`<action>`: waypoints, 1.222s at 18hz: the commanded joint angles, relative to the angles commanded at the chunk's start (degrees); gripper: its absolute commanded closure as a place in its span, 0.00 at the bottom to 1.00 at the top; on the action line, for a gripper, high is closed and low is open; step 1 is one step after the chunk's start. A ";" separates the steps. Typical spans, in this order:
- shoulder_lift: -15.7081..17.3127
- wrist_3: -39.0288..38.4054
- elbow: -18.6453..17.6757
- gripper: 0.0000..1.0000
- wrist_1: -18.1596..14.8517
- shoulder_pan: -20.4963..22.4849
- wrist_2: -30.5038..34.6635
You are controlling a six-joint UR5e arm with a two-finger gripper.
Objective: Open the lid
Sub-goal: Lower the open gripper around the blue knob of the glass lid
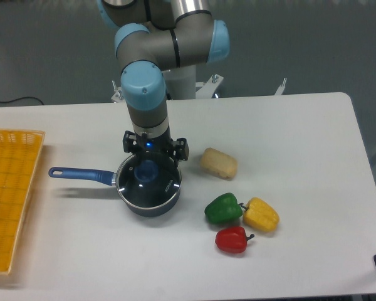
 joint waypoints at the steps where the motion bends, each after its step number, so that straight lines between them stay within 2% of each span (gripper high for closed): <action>1: 0.00 -0.62 0.09 0.00 0.09 0.09 -0.97; 8: -1.67 -10.72 1.84 0.00 2.46 0.18 -1.86; 15: -2.02 -12.13 1.76 0.00 2.46 0.00 -0.90; 18: -1.93 -13.71 1.76 0.00 2.37 -0.09 2.08; 22: -2.55 -16.96 1.85 0.00 2.20 -1.93 3.77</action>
